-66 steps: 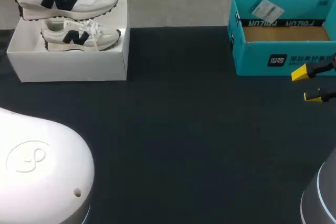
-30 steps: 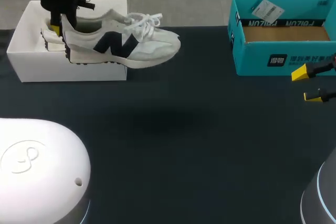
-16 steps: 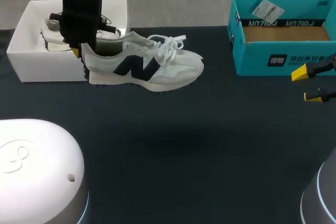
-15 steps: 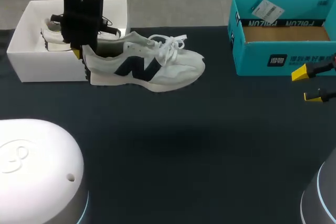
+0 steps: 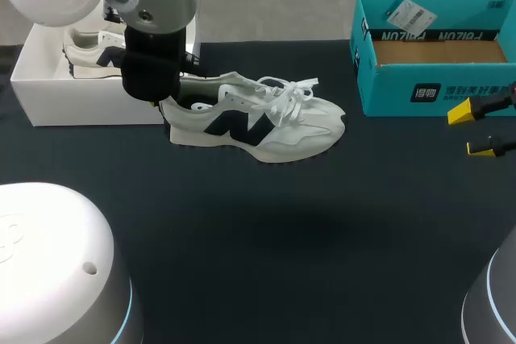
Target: Take the shoe out of the shoebox, open the shoe tongue, remove and reinsert the insole, then place the shoe into the shoebox
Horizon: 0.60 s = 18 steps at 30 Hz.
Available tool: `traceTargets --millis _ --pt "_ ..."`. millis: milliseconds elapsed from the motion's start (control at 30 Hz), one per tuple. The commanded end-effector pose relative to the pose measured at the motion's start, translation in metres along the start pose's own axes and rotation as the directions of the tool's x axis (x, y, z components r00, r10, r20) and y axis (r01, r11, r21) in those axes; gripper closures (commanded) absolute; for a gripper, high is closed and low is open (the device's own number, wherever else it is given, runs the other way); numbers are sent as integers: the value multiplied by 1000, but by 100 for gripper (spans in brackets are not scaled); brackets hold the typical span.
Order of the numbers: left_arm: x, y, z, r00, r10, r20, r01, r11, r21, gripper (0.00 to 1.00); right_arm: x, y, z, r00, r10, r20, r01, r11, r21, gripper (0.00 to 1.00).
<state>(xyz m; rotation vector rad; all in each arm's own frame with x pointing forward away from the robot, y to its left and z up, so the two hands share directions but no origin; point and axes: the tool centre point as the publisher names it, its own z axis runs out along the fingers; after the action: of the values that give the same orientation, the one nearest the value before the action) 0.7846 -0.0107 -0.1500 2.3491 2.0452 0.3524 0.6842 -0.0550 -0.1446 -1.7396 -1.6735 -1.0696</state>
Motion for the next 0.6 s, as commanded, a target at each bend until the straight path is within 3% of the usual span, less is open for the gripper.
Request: traceTargets --millis 33,300,367,600 --pt "-4 -3 3 1000 5 0 -5 999 -34 100 0 -1 0 1000 2 2 -2 1000 -2 0" --pt "-13 0 24 1000 -5 4 5 1000 16 100 0 -1 0 1000 2 2 -2 1000 -2 0" --pt "-16 1 34 1000 -16 -26 17 999 38 100 0 -1 0 1000 2 2 -2 1000 -2 0" --pt "-32 3 69 1000 12 23 -14 997 73 100 0 -1 0 1000 2 2 -2 1000 -2 0"
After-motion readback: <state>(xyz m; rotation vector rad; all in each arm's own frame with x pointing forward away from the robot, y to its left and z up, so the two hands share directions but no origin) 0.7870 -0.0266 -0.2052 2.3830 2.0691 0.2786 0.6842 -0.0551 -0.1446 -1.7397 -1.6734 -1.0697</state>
